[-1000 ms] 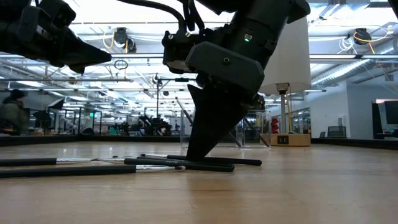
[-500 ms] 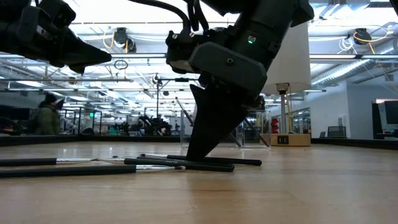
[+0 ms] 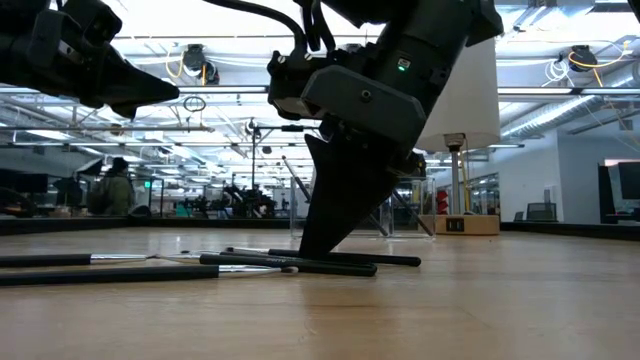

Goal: Put items in baskets/containers
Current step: Put the black eyeshadow brush into the right section of the transparent organizer

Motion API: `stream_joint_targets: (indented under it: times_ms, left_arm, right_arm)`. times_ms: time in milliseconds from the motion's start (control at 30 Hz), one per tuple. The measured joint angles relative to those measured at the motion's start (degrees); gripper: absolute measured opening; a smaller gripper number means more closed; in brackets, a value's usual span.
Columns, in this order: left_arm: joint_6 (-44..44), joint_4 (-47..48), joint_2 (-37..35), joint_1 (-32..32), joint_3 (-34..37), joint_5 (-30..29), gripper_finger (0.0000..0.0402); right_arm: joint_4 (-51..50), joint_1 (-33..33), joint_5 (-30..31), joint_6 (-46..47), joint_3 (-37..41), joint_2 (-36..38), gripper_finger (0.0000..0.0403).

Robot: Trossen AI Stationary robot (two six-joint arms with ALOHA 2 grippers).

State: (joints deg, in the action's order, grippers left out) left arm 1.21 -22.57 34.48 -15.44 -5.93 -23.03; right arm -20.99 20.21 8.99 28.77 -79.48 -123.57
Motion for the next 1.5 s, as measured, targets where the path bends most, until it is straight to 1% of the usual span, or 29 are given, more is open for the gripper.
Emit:
stream_joint_targets:
  times_ms: [133,233,333,467,567,633,800,933,1067,1200,1367,1500]
  left_arm:
    - [0.0,0.0,0.0,0.0,0.0,0.0,0.0042]
    - [0.0,0.0,0.0,-0.02,0.0,0.0,0.0042]
    - [0.0,0.0,0.0,0.0,0.0,0.0,0.0042]
    - [0.0,0.0,0.0,-0.01,0.0,0.0,0.0042]
    - [0.06,0.0,0.0,-0.02,0.0,-0.09,0.0042]
    - [0.09,0.01,0.0,-0.01,0.0,-0.57,0.0042]
    - [0.09,0.01,0.0,-0.01,0.0,-0.83,0.0042]
    - [0.07,0.0,0.0,0.0,0.02,-0.83,0.0042]
    - [0.04,0.01,0.0,-0.01,0.0,-0.85,0.0042]
    - [0.04,0.0,0.0,0.0,0.0,-0.87,0.0042]
    - [0.0,0.05,0.0,0.0,0.0,-0.86,0.0042]
    - [0.0,0.04,0.0,0.0,0.0,-0.87,0.0042]
  right_arm:
    - [0.02,0.0,-0.1,-0.73,0.0,0.0,0.0163]
    - [0.0,0.0,-0.18,-0.98,0.0,0.0,0.0148]
    - [0.02,-0.04,-0.28,-1.0,0.0,0.0,0.0118]
    - [0.19,-0.16,-0.34,-0.98,0.0,-0.02,0.0064]
    - [0.21,-0.63,-1.81,-0.98,0.0,-0.02,0.0023]
    - [0.15,-0.85,-2.22,-0.94,0.0,-0.02,0.0007]
    - [0.24,-1.1,-2.06,-0.33,0.0,-0.01,0.0008]
    - [0.58,-1.11,-1.53,-0.98,0.0,2.05,0.0003]
    - [1.72,-1.03,1.2,-1.45,0.22,5.27,0.0002]
    - [2.06,-0.4,2.35,-2.75,0.45,8.76,0.0001]
    - [2.5,0.23,7.68,-4.24,0.17,12.63,0.0001]
    - [4.17,0.68,8.75,-5.15,0.24,14.97,0.0]
